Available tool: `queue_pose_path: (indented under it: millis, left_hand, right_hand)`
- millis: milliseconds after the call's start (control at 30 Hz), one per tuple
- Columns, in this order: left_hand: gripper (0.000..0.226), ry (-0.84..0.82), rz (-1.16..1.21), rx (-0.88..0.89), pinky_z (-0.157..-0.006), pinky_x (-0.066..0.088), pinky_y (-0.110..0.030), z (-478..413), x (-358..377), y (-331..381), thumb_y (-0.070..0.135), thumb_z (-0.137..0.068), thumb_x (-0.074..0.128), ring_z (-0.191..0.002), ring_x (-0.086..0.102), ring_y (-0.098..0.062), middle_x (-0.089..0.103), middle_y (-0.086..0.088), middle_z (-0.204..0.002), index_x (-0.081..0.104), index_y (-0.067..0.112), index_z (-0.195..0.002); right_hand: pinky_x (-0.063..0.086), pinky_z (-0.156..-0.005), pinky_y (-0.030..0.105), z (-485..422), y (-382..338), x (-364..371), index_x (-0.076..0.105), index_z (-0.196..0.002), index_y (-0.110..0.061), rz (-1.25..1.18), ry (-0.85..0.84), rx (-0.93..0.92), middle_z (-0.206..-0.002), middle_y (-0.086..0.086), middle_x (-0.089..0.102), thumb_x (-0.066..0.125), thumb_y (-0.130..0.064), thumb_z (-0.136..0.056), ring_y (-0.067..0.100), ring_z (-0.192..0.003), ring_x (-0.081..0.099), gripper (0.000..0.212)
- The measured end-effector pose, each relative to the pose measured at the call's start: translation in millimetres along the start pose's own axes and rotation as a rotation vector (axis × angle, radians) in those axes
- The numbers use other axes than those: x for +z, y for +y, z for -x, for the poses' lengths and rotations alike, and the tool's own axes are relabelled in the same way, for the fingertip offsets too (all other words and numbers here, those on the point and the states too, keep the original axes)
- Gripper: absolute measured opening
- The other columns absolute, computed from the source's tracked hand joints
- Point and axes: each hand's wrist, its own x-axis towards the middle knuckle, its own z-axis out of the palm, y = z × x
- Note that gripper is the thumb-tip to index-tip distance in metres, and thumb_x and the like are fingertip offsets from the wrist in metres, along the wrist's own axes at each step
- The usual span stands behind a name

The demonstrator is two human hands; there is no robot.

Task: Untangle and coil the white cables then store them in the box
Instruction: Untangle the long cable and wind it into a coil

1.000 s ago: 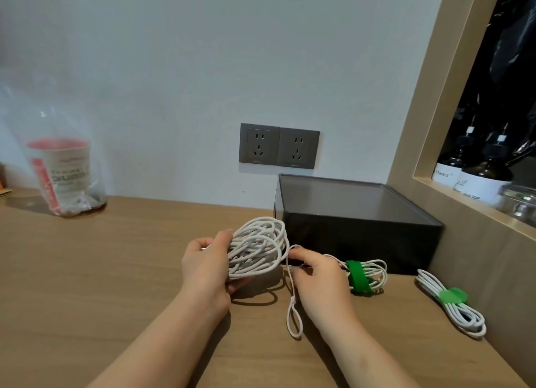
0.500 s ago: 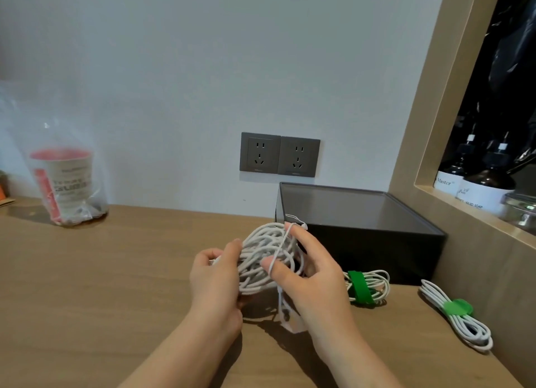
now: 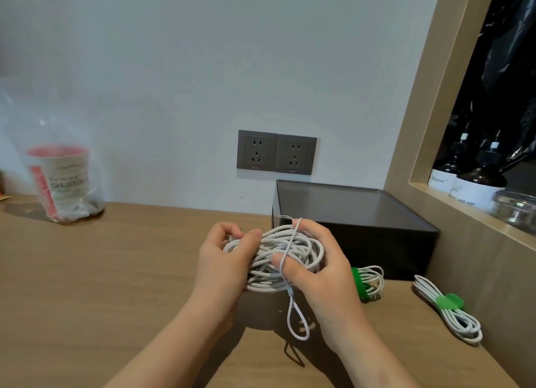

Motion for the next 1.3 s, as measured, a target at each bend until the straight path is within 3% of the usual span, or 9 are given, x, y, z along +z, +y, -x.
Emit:
queue_pose_path:
  millis: [200, 367, 500, 667, 767, 833, 1000, 1200, 1300]
  left_hand:
    - [0.016, -0.034, -0.126, 0.097, -0.043, 0.047, -0.022, 8, 1, -1, 0.011, -0.088, 0.060, -0.047, 0.058, -0.008, 0.059, 0.005, -0.055, 0.046, 0.012, -0.082]
    - [0.015, -0.047, -0.244, 0.221, -0.049, 0.049, -0.025, 10, 3, -4, 0.012, -0.089, 0.059, -0.052, 0.060, -0.009, 0.058, 0.006, -0.061, 0.046, 0.017, -0.083]
    - [0.013, -0.126, -0.242, 0.215, -0.048, 0.049, -0.022, 8, 3, -2, 0.013, -0.092, 0.055, -0.051, 0.059, -0.005, 0.057, 0.005, -0.067, 0.045, 0.018, -0.086]
    - [0.013, -0.262, -0.060, -0.068, -0.044, 0.046, -0.025, 1, 1, 4, 0.013, -0.090, 0.056, -0.051, 0.059, -0.012, 0.058, -0.003, -0.069, 0.045, 0.015, -0.083]
    - [0.018, -0.285, 0.137, -0.246, -0.056, 0.050, -0.032, -5, -5, 9, 0.024, -0.076, 0.062, -0.061, 0.059, -0.019, 0.060, -0.008, -0.076, 0.051, 0.012, -0.085]
    - [0.029, -0.281, 0.137, -0.326, -0.067, 0.051, -0.037, -8, -10, 12, 0.036, -0.079, 0.060, -0.070, 0.060, -0.024, 0.062, -0.012, -0.084, 0.057, 0.010, -0.092]
    - [0.029, -0.234, 0.066, -0.450, -0.063, 0.050, -0.036, -11, -12, 7, 0.035, -0.090, 0.053, -0.060, 0.058, -0.024, 0.059, -0.011, -0.068, 0.058, 0.007, -0.085]
    - [0.005, -0.114, 0.040, -0.206, -0.063, 0.048, -0.036, -15, -9, 2, 0.005, -0.084, 0.047, -0.062, 0.060, -0.025, 0.064, -0.013, -0.072, 0.052, 0.006, -0.085]
    - [0.016, -0.102, 0.061, -0.098, -0.054, 0.051, -0.031, -11, -7, 9, -0.002, -0.087, 0.045, -0.058, 0.064, -0.019, 0.068, -0.006, -0.067, 0.054, 0.011, -0.090]
  right_hand:
    - [0.053, -0.059, 0.018, -1, -3, 1, 0.059, -0.094, -0.034, -0.079, -0.031, 0.071, -0.083, -0.013, 0.066, 0.071, -0.022, -0.075, 0.006, -0.079, 0.066, 0.026]
    - [0.058, -0.062, 0.032, -4, -4, -4, 0.062, -0.096, -0.022, -0.201, -0.088, 0.191, -0.084, 0.004, 0.069, 0.063, -0.008, -0.083, 0.022, -0.077, 0.069, 0.019]
    - [0.056, -0.060, 0.029, -3, -5, -6, 0.060, -0.093, -0.022, -0.143, -0.078, 0.104, -0.083, 0.001, 0.068, 0.065, -0.003, -0.081, 0.020, -0.076, 0.069, 0.022]
    - [0.057, -0.061, 0.024, -3, -5, -11, 0.059, -0.088, -0.025, 0.026, -0.016, -0.057, -0.083, -0.010, 0.064, 0.070, -0.001, -0.076, 0.013, -0.079, 0.066, 0.029]
    - [0.056, -0.062, 0.023, 0, -6, -10, 0.059, -0.087, -0.029, 0.104, -0.050, -0.141, -0.086, -0.010, 0.063, 0.074, -0.003, -0.073, 0.012, -0.081, 0.065, 0.032]
    - [0.056, -0.065, 0.022, 2, -5, -7, 0.058, -0.087, -0.035, 0.165, -0.079, -0.183, -0.088, -0.010, 0.061, 0.074, -0.012, -0.069, 0.012, -0.084, 0.064, 0.033]
    - [0.056, -0.068, 0.022, 4, -4, -1, 0.053, -0.091, -0.041, 0.259, -0.147, -0.192, -0.094, -0.016, 0.057, 0.070, -0.023, -0.064, 0.009, -0.088, 0.061, 0.037]
    - [0.055, -0.069, 0.019, 1, 2, 0, 0.050, -0.093, -0.055, 0.252, -0.110, -0.152, -0.098, -0.016, 0.057, 0.066, -0.030, -0.062, 0.003, -0.090, 0.059, 0.043]
    - [0.052, -0.068, 0.013, -2, 4, 1, 0.050, -0.090, -0.060, 0.230, -0.120, -0.135, -0.101, -0.019, 0.052, 0.066, -0.033, -0.063, -0.003, -0.091, 0.056, 0.041]
